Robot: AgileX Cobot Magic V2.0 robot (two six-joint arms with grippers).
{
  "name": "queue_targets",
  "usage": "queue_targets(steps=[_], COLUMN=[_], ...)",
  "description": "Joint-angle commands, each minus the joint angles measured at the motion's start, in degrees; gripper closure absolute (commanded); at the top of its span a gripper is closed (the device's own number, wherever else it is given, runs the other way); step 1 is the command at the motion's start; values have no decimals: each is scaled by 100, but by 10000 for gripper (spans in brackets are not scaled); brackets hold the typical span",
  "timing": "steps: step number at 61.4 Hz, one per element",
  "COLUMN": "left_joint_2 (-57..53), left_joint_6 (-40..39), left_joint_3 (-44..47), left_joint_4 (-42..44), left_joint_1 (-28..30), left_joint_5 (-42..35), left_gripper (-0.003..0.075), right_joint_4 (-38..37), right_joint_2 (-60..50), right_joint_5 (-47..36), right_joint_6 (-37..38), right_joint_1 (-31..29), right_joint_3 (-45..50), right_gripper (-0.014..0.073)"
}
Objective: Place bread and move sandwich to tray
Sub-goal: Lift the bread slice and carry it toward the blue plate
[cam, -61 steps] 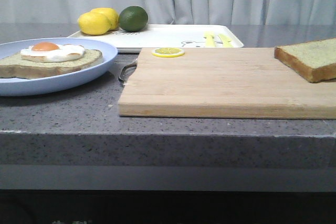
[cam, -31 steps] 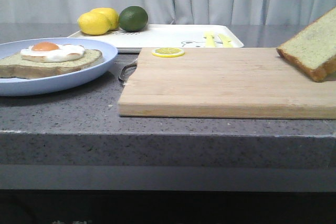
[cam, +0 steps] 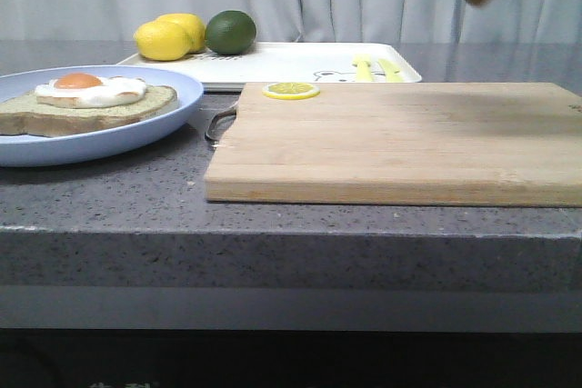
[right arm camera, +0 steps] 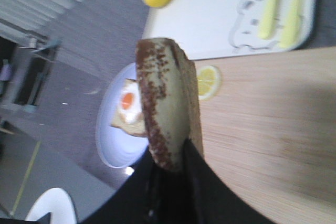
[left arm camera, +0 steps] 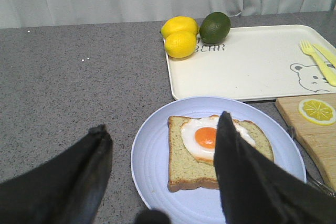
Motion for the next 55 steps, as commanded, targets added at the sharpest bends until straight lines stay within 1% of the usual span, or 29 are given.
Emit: queue_targets(steps=[1,7,12,19,32,40,48,54,55], left_joint_2=[22,22,22,22,22,22,22,22,22], left_joint_6=[-46,-46,-46,-46,-46,-46,-46,-46,-46], left_joint_3=[-167,-167,-167,-167,-167,-167,-167,-167,-167], left_joint_4=[0,0,0,0,0,0,0,0,0], left_joint_1=[-45,-45,-45,-45,-45,-45,-45,-45,-45], left_joint_5=[-463,-463,-463,-463,-463,-463,-463,-463,-463], left_gripper=[304,304,304,304,304,304,304,304,304], right_joint_4=[1152,1698,1911,2038,2246,2634,3326,4128,4129], right_joint_2=[-245,-251,-251,-245,-153,154,557,943,997], right_joint_5=[623,353,-33,-851,-2758,-3567,-3898,-3919,-3914], right_joint_6=[-83,-83,-83,-83,-83,-83,-138,-647,-672], right_joint_1=[343,868,1341,2141,3550,4308,4757,4968,4993], right_joint_3=[-119,-119,-119,-119,-119,-119,-119,-119,-119], right_gripper=[629,629,629,629,629,629,629,629,629])
